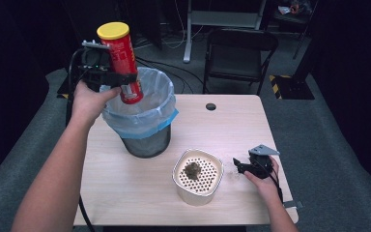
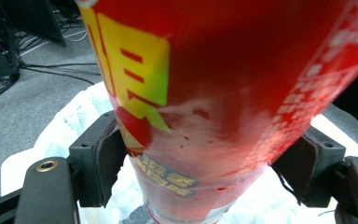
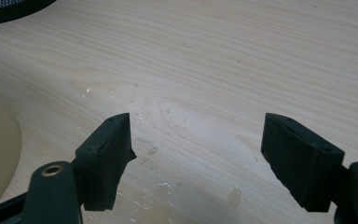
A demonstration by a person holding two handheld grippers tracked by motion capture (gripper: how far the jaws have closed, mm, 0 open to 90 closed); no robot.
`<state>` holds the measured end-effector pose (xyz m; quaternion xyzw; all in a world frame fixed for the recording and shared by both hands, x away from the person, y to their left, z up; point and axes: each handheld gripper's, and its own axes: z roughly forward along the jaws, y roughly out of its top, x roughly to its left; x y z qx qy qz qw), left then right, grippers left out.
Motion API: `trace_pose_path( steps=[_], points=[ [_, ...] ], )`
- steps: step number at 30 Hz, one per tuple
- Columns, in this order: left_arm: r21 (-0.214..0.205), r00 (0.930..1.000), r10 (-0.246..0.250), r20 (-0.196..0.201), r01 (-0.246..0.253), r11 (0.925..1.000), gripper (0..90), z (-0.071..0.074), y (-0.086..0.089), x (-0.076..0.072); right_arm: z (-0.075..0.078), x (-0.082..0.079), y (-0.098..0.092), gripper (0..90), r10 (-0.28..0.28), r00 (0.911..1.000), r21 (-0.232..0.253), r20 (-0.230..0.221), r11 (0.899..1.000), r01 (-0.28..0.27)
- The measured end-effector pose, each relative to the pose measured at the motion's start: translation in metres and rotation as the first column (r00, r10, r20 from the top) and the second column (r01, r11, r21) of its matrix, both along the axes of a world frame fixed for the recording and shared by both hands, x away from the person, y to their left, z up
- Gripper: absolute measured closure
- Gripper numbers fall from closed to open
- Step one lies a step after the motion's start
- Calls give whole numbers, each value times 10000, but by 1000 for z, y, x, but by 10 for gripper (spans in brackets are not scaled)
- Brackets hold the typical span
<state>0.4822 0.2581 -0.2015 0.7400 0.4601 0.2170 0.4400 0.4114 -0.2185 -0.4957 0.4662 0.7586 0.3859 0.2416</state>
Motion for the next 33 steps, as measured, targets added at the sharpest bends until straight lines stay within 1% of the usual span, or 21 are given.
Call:
trace_pose_path(
  steps=[2, 3, 4, 5, 8, 9, 10, 13, 15, 16, 17, 18, 19, 22, 24, 25, 26, 27, 28, 32, 33],
  points=[
    [17, 10000, 42, -34, -42, 10000, 232, -4, -1, 3, 0, 0, 0, 241, 39, 10000, -24, 26, 10000, -39],
    [35, 10000, 60, -55, -59, 10000, 232, -6, -1, 4, 0, 0, 0, 241, -40, 10000, 19, -43, 10000, 41],
    [201, 9999, 29, -116, -26, 9998, 232, -10, 0, 7, 0, 0, 0, 241, -8, 10000, 18, -24, 10000, 9],
    [201, 9999, 29, -116, -26, 9998, 232, -10, 0, 7, 0, 0, 0, 241, -8, 10000, 18, -24, 10000, 9],
    [168, 9998, 133, -165, -130, 9998, 232, -20, 0, 14, 0, 0, 1, 240, -3, 10000, 37, -17, 10000, 3],
    [168, 9998, 133, -165, -130, 9998, 232, -20, 0, 14, -1, 1, 1, 241, 24, 10000, -16, -4, 10000, -24],
    [97, 9992, 256, -291, -253, 9996, 232, -25, 1, 18, 0, 0, 1, 241, 11, 10000, 15, -33, 10000, -11],
    [114, 9987, 319, -401, -315, 9994, 232, -30, 3, 22, -1, 1, 2, 241, -40, 10000, 23, -27, 10000, 40],
    [311, 9980, 382, -507, -366, 9988, 231, -34, 4, 24, -1, 1, 1, 241, -35, 10000, 24, -19, 10000, 35],
    [251, 9974, 463, -550, -450, 9987, 231, -37, 3, 26, -1, 1, 1, 241, -33, 10000, 37, -22, 10000, 33],
    [345, 9970, 418, -650, -397, 9986, 231, -39, 5, 27, -1, 1, 1, 241, -33, 10000, 37, -22, 10000, 33],
    [288, 9968, 455, -659, -437, 9986, 231, -42, 5, 28, -1, 1, 1, 241, -34, 10000, 39, -31, 10000, 34],
    [348, 9963, 409, -758, -383, 9987, 231, -44, 6, 30, -1, 1, 1, 241, -22, 10000, 48, -30, 10000, 22],
    [345, 9931, 492, -1060, -458, 9984, 231, -52, 6, 34, -1, 1, 1, 241, 17, 10000, 49, -42, 10000, -17],
    [359, 9923, 574, -1100, -538, 9979, 232, -55, 4, 36, -1, 1, 2, 241, -14, 10000, 67, -28, 10000, 14],
    [359, 9923, 574, -1100, -538, 9979, 233, -55, 4, 36, -1, 1, 2, 241, -14, 10000, 67, -28, 10000, 14],
    [270, 9906, 501, -1269, -470, 9985, 233, -58, 5, 37, -1, 1, 1, 241, 76, 10000, 19, -38, 10000, -76],
    [189, 9900, 567, -1294, -547, 9983, 233, -60, 4, 38, -1, 1, 1, 241, -26, 10000, 80, -39, 10000, 26],
    [281, 9895, 517, -1353, -484, 9984, 233, -61, 5, 38, -1, 1, 1, 241, -14, 10000, 75, -47, 10000, 14],
    [293, 9879, 422, -1490, -383, 9988, 233, -65, 4, 40, -1, 1, 1, 241, 43, 10000, 56, -63, 10000, -43],
    [486, 9871, 272, -1580, -197, 9986, 233, -66, 5, 41, -1, 1, 1, 241, 50, 10000, 56, -63, 10000, -49]
  ],
)
